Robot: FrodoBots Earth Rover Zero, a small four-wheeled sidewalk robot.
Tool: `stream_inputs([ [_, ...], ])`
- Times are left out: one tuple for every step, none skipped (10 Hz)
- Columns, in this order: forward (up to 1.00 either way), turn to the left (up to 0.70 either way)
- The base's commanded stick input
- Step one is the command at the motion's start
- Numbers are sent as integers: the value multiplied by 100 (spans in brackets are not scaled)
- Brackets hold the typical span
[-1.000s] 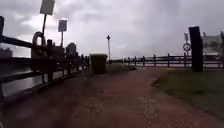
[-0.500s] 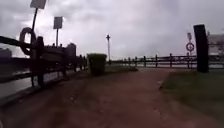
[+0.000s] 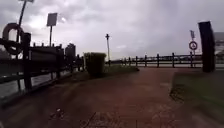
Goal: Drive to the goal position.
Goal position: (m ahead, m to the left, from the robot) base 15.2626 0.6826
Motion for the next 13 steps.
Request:
stream_inputs([
  [100, 0],
  [100, 0],
  [77, 0],
  [0, 0],
  [0, 0],
  [0, -1],
  [0, -8],
  [0, -32],
  [0, -76],
  [0, -100],
  [0, -100],
  [0, -100],
  [0, -100],
])
